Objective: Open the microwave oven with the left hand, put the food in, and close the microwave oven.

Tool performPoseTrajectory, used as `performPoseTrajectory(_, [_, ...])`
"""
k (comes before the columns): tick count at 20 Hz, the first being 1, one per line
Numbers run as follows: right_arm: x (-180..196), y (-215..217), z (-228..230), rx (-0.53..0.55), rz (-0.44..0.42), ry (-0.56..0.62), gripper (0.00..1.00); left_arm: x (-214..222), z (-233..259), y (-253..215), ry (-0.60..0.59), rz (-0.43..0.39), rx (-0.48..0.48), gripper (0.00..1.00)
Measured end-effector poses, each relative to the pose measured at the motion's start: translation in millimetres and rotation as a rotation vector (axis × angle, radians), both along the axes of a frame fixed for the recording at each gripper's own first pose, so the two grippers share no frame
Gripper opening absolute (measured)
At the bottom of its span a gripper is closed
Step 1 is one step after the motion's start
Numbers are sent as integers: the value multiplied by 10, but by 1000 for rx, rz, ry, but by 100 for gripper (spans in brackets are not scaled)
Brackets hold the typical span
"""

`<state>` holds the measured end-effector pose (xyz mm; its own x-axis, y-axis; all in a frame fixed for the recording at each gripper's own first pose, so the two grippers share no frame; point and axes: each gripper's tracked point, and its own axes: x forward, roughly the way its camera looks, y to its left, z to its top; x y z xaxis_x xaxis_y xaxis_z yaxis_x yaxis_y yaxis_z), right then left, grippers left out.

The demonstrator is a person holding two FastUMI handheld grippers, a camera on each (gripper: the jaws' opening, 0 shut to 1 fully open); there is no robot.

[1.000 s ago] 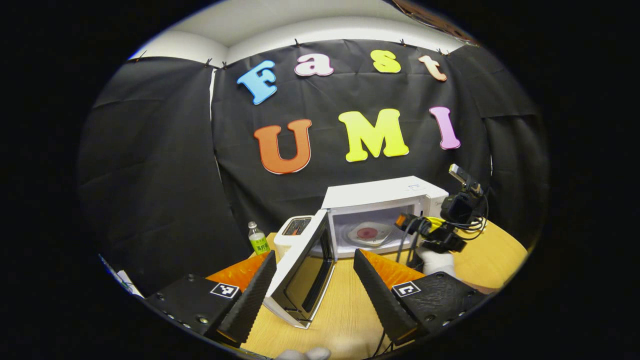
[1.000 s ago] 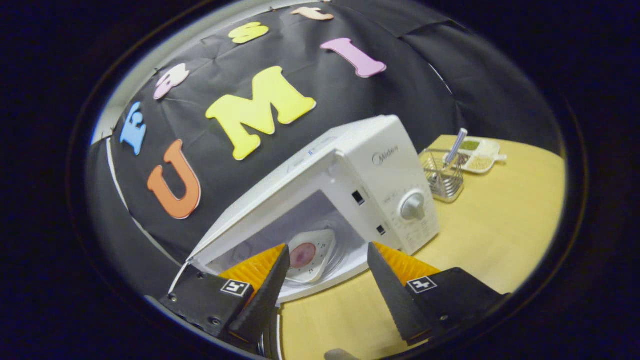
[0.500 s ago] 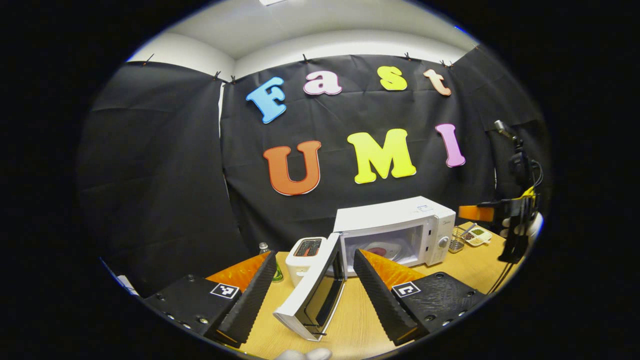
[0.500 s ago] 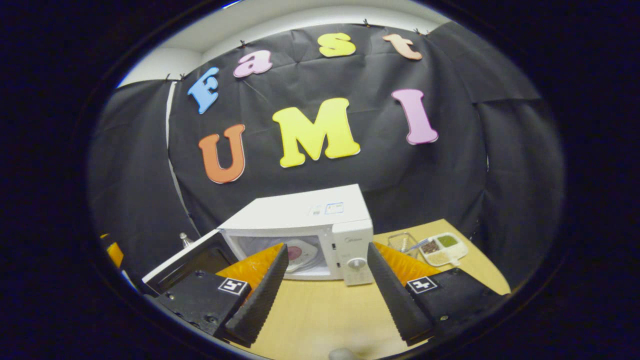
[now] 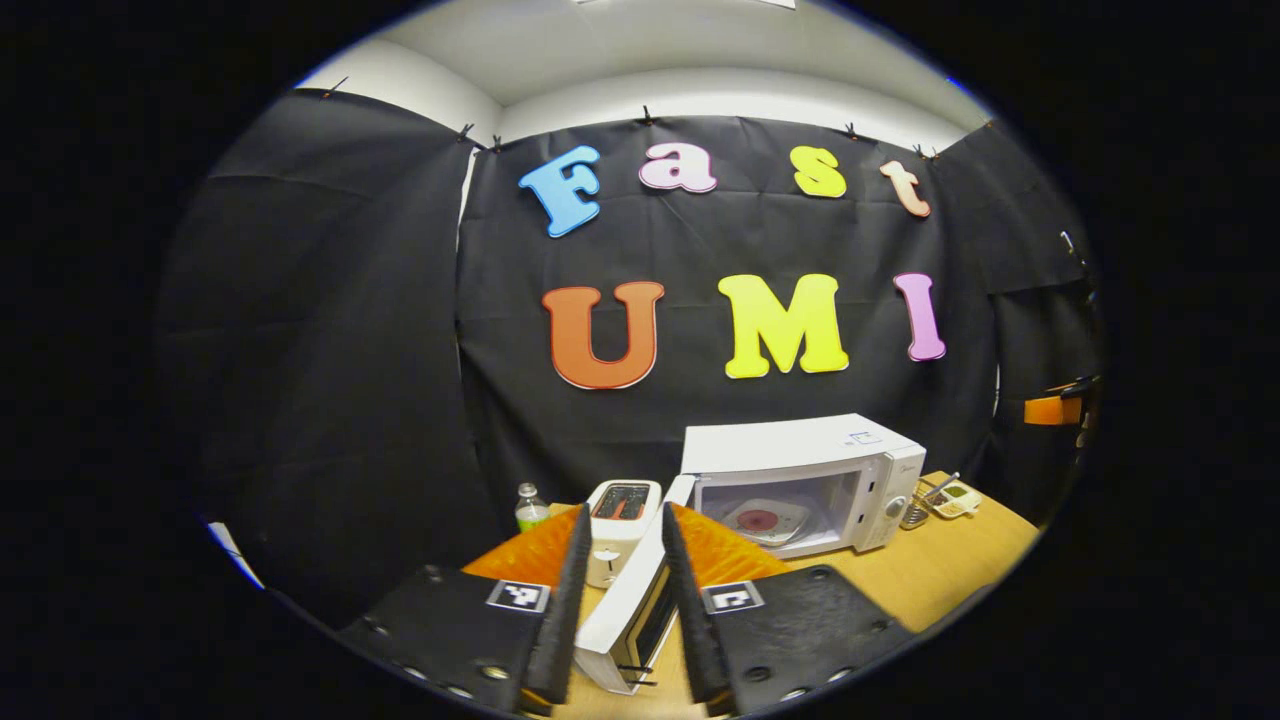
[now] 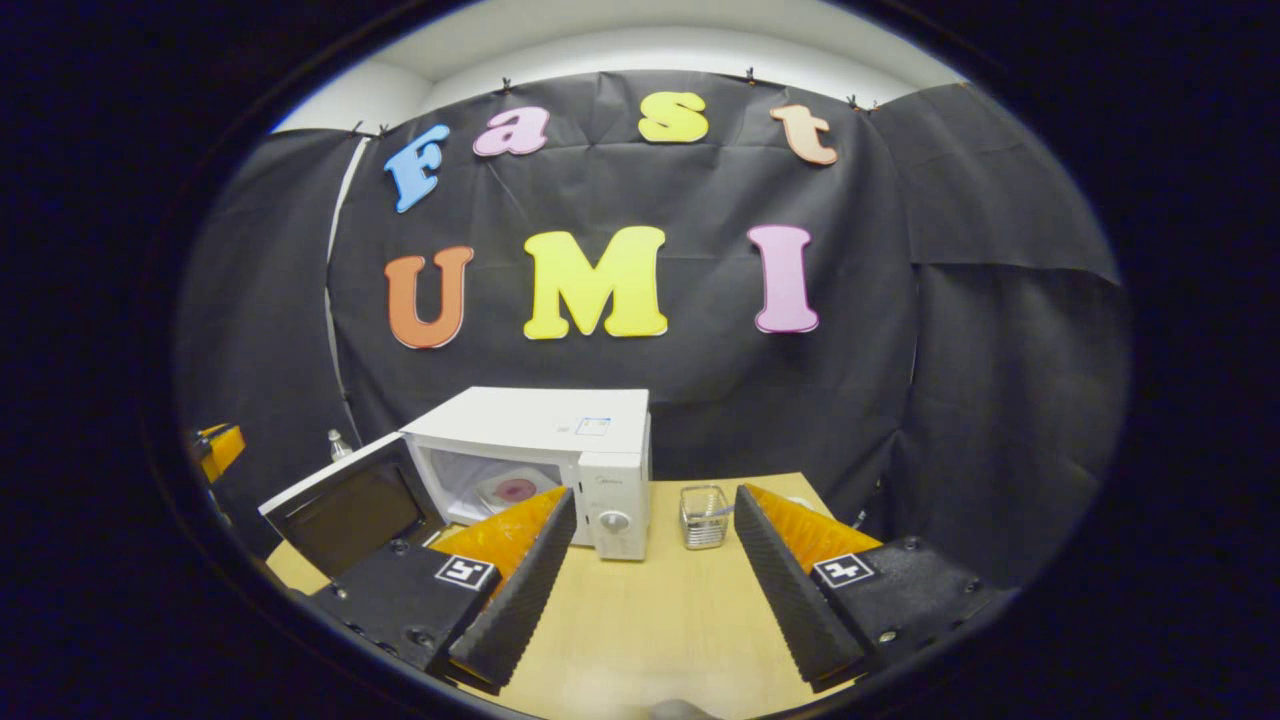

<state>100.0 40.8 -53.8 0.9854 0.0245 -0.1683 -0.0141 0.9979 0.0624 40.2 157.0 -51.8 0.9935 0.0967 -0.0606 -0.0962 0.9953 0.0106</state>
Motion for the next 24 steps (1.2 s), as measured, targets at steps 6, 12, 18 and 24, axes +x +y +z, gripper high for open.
performPoseTrajectory(6, [-138,-115,-25,38,-22,20,100,68,-161,150,-9,48,41,0])
performPoseTrajectory(12, [-189,-154,-19,43,-26,37,100,14,-606,817,76,158,35,0])
performPoseTrajectory(18, [-278,-152,-84,71,-29,69,100,-94,-1310,1149,168,187,-52,0])
performPoseTrajectory(24, [-440,-164,-65,40,-51,78,100,-79,-1755,1082,245,159,-53,0])
